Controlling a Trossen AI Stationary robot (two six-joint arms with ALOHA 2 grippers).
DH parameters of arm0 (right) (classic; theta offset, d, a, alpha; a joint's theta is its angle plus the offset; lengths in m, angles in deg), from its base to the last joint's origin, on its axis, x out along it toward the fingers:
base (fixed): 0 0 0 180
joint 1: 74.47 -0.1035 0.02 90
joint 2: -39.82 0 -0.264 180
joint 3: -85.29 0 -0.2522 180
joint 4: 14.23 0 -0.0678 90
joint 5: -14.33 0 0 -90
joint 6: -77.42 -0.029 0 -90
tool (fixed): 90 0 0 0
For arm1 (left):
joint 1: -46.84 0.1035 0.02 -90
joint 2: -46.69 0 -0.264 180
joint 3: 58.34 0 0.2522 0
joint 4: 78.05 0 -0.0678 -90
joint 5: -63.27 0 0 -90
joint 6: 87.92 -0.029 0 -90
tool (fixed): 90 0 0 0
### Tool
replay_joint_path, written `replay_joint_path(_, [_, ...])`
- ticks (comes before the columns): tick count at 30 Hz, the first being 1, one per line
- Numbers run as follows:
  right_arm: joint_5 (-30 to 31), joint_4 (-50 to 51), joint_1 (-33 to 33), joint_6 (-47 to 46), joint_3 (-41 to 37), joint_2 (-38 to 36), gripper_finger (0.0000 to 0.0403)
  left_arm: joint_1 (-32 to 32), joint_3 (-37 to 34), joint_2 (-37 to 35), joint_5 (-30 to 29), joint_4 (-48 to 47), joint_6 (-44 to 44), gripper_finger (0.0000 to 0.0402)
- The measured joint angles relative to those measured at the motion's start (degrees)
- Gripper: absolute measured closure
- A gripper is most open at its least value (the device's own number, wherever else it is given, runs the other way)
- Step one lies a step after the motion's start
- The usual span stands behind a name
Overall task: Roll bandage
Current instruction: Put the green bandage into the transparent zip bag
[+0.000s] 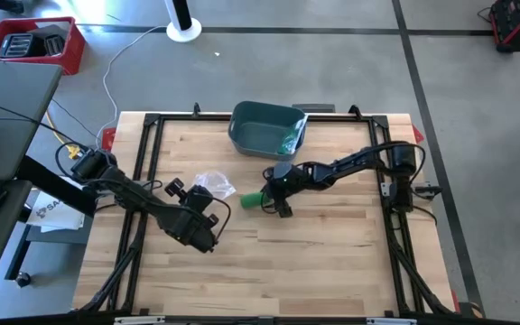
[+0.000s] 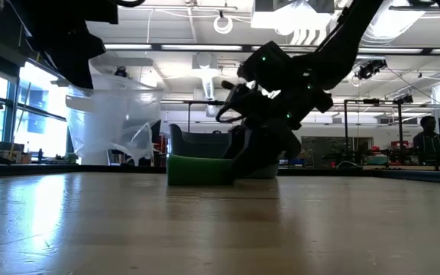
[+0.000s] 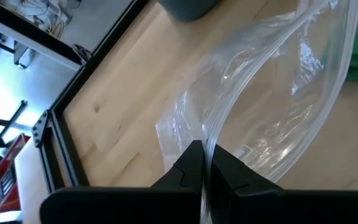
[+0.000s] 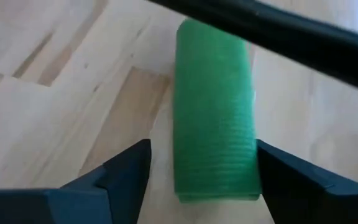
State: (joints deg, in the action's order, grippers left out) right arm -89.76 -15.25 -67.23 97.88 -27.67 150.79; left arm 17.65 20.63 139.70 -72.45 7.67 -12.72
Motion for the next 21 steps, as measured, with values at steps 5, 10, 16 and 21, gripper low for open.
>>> replay_joint_path(5, [-0.93,-2.53,-0.83,-4.03,-0.02,1.63,0.0155,-1.14,0.00,0.00,-1.18,2.72,0.93,0.0401])
replay_joint_path(10, [0.01,-4.33,-2.11,-6.66,0.00,1.64,0.0233,-1.29,0.00,0.00,-3.76,4.43,0.61,0.0401])
replay_joint_path(16, [0.09,-0.03,-3.49,-10.37,0.02,-0.54,0.0359,-0.86,0.00,0.00,-5.66,4.36,0.61,0.0401])
replay_joint_path(21, [2.69,11.74,-7.01,-11.66,-0.04,-9.83,0.0375,-0.39,-0.05,1.00,-7.98,7.28,-0.78,0.0401])
